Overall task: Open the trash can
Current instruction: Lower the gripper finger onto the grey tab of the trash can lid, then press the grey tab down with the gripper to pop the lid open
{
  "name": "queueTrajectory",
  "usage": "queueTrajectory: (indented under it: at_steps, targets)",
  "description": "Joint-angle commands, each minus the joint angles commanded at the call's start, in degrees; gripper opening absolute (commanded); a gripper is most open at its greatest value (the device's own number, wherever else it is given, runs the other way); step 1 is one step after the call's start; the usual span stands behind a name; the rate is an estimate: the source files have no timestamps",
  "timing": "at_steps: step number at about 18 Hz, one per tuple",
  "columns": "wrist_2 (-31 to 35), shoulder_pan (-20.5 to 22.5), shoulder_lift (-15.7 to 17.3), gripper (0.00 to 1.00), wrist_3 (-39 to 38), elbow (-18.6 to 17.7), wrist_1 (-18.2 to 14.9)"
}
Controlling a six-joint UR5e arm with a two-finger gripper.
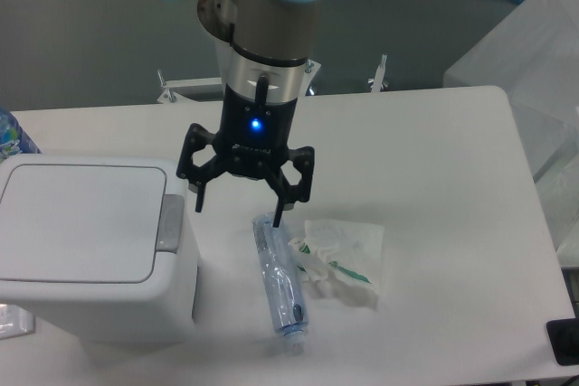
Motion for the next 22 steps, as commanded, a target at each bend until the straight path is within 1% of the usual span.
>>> queueTrajectory:
  at_steps: [4, 7, 10, 22]
  targets:
    - [0.09, -0.36, -0.44, 1.0, -0.18, -0.26, 0.7]
    - [0.18, -1.41, -1.14, 1.0, -0.53, -0.26, 0.88]
    - [0.18, -1.85, -1.41, 1.0, -1.85, -0.26, 2.37]
    - [0.44, -1.94, -2.46, 1.0, -1.5, -0.7, 2.64]
